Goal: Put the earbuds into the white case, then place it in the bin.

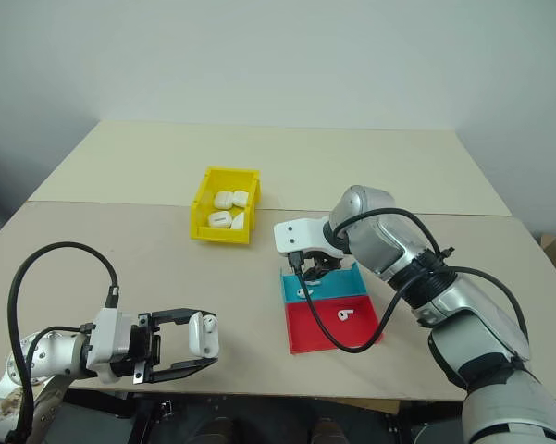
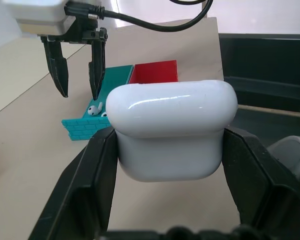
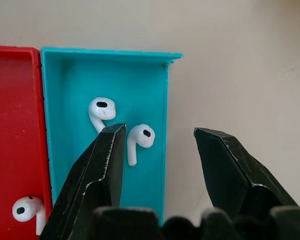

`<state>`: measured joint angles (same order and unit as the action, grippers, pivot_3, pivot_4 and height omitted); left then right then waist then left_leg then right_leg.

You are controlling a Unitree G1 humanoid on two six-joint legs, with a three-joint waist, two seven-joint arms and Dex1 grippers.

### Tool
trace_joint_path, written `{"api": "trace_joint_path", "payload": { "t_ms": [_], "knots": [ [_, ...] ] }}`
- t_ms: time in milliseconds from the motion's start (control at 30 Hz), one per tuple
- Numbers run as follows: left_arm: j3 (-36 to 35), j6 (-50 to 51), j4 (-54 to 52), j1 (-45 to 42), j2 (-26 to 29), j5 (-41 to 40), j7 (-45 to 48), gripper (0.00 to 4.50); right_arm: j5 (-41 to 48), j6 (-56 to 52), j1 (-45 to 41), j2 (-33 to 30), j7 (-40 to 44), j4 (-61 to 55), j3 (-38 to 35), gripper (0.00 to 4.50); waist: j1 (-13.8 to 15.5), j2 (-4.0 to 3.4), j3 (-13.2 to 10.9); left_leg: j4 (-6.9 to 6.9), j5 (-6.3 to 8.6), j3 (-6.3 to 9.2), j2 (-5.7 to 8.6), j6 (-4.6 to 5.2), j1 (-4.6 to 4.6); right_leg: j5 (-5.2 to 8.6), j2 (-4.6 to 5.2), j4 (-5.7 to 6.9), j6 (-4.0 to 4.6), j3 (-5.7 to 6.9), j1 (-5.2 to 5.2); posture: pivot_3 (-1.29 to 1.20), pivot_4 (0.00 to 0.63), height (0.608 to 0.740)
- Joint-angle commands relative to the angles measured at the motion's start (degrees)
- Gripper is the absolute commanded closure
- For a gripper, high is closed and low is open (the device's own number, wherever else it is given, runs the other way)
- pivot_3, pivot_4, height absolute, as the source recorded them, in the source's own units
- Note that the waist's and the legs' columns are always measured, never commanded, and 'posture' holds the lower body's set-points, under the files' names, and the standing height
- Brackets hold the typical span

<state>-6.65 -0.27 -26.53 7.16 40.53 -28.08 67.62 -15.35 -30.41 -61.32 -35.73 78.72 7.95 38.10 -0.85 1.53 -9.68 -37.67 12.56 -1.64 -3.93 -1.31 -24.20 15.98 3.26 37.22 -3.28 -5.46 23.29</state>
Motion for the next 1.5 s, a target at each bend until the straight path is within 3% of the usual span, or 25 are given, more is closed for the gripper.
{"api": "trace_joint_path", "payload": {
  "t_ms": [33, 1100, 1233, 1500],
  "knots": [
    [-0.52, -1.87, -0.88, -0.33, 0.63, 0.39, -0.05, 1.68, -1.81, -0.59, 0.30, 0.87, -1.04, -0.50, -0.31, 1.84, -0.03, 0.00, 0.00, 0.00, 0.00, 0.00, 0.00, 0.00, 0.00, 0.00, 0.00, 0.00, 0.00, 0.00, 0.00, 0.00, 0.150, 0.740],
    [2.23, -3.71, 1.45, -2.58, 0.52, 2.50, -0.44, 1.68, -7.17, 1.02, 3.11, 2.91, -1.66, 2.40, -0.16, 1.84, -0.09, -0.01, 0.01, -0.05, 0.00, 0.00, 0.00, 0.00, 0.06, 0.00, -0.03, 0.12, 0.00, 0.00, -0.04, 0.00, 0.150, 0.740],
    [2.13, -3.67, 1.48, -2.51, 0.67, 2.68, -0.53, 1.68, -7.47, 2.29, 3.48, 2.35, -1.58, 2.74, 0.11, 2.71, -0.08, -0.01, 0.01, -0.06, 0.00, 0.00, 0.00, 0.00, 0.05, 0.00, -0.03, 0.12, 0.00, 0.00, -0.04, 0.00, 0.150, 0.740],
    [1.98, -3.63, 1.10, -2.22, 0.60, 2.52, -0.82, 1.68, -7.74, 2.59, 3.92, 2.66, -1.52, 1.99, -0.06, 2.71, -0.09, 0.00, 0.01, -0.07, 0.00, 0.00, 0.00, 0.00, 0.08, 0.00, -0.03, 0.20, 0.00, 0.00, -0.04, 0.00, 0.150, 0.740]
  ]
}}
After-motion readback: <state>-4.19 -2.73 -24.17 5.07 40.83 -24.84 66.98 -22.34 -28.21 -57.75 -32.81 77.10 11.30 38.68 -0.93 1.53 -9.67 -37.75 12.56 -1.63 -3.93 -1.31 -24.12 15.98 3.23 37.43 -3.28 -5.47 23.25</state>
